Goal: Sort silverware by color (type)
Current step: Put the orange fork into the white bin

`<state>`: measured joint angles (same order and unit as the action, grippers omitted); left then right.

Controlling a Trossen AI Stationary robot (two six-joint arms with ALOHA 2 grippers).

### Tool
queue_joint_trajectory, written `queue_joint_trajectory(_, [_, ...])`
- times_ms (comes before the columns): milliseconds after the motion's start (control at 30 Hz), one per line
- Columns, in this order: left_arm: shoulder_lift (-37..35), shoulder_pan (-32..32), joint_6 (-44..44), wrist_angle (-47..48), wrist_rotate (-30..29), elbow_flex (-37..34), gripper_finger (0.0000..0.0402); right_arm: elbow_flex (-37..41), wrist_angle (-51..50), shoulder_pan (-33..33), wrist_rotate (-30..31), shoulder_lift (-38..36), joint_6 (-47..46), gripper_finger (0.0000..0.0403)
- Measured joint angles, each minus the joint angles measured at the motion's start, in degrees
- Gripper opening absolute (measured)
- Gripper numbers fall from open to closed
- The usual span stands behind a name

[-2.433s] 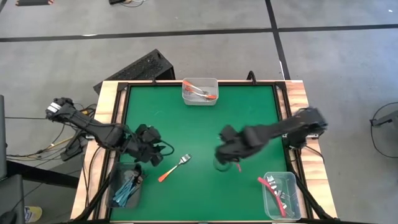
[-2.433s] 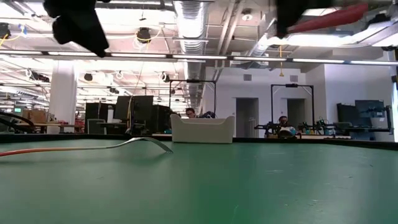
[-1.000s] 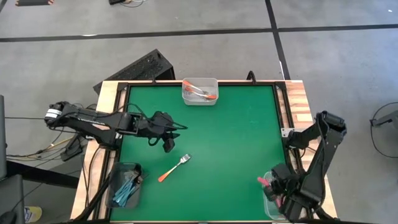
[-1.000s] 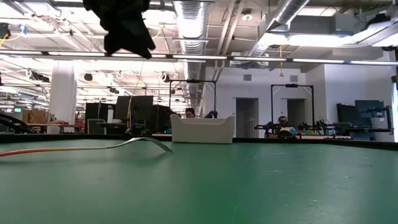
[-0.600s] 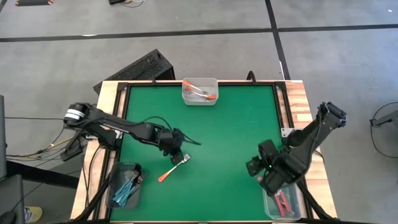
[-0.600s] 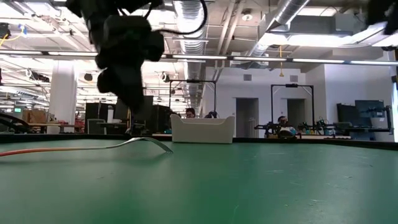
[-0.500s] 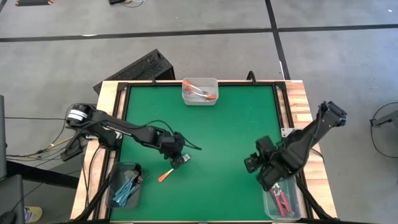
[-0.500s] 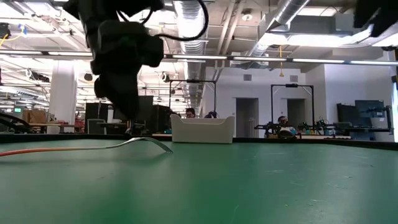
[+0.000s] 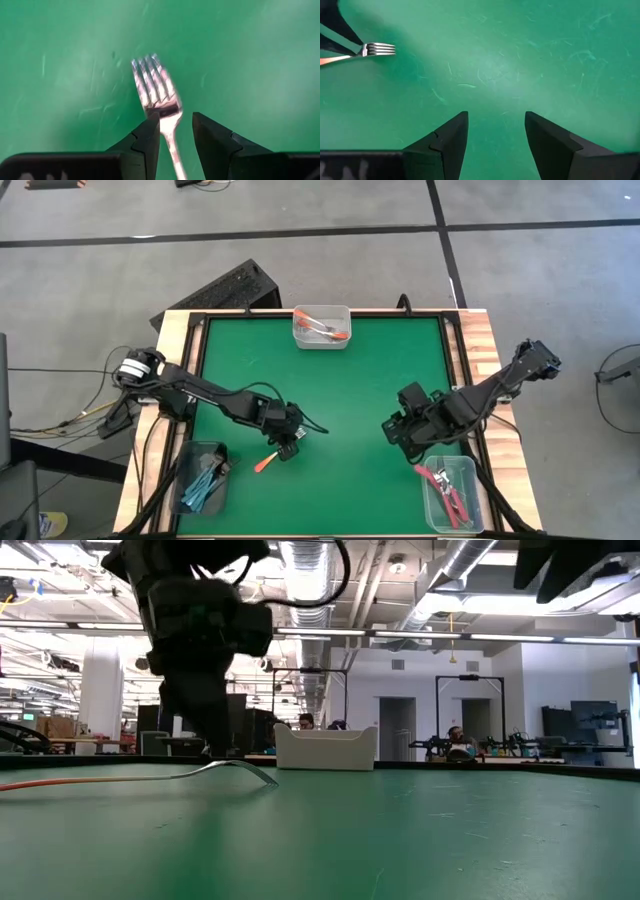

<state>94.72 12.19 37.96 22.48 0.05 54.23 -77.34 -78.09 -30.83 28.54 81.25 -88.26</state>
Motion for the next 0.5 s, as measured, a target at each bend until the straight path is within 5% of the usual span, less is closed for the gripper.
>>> queue_joint_trajectory(500, [8.33,1.81,-2.23,-5.27,5.07,0.12,0.0081,-0.02,4.1,-0.84,-0.82,0.02,0.86,0.0221])
